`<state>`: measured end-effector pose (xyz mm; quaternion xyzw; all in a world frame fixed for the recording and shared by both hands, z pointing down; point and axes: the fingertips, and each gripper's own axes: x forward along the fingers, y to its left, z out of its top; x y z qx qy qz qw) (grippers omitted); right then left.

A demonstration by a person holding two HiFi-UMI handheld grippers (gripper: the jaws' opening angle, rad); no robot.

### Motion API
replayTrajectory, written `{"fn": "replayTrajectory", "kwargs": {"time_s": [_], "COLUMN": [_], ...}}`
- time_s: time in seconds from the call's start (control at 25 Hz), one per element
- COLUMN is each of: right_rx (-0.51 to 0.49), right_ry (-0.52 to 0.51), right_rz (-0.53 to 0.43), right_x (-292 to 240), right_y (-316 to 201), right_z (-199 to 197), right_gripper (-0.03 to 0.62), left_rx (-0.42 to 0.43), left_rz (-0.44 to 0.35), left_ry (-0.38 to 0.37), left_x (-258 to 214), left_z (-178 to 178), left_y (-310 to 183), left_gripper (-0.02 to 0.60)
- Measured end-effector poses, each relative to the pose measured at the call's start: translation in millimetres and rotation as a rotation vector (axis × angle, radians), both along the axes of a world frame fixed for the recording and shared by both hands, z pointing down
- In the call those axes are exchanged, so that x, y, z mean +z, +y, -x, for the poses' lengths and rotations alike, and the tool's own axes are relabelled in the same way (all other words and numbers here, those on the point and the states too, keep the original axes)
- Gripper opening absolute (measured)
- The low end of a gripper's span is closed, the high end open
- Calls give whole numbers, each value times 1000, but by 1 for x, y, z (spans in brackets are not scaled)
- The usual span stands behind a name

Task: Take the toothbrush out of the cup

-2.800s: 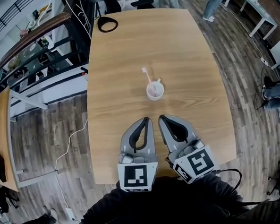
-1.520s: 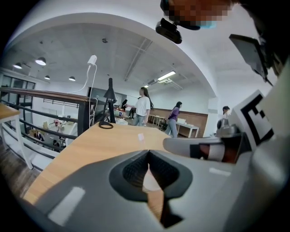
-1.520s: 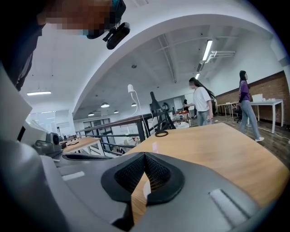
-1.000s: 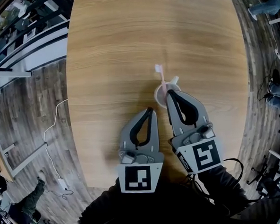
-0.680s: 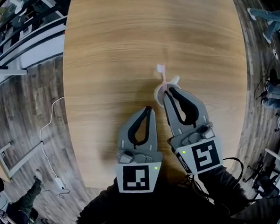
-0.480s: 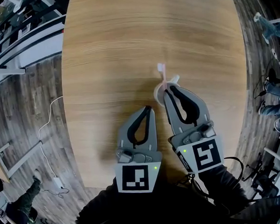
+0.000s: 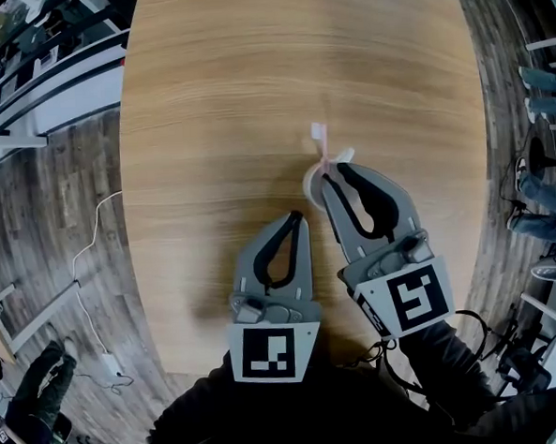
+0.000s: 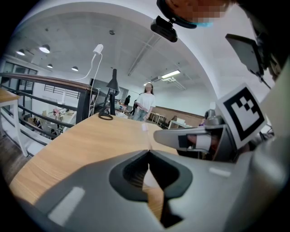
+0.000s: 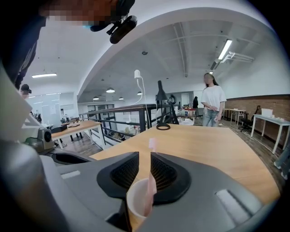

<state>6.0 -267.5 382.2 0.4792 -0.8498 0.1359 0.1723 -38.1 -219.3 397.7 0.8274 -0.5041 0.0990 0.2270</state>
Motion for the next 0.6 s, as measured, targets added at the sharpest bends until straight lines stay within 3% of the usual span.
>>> {"fn": "replayTrajectory", "kwargs": {"time_s": [0.6], "right_rx": [-15], "right_ry": [20], "right_rz": [33], "right_x": [11], "right_y": [-13], "right_z": [3], "right_gripper": [109], "left_rx": [-3], "left_rz": [6], "left_ry": [1], "left_x": [2], "left_z": [2], "left_y": [0], "left_gripper": [8]}}
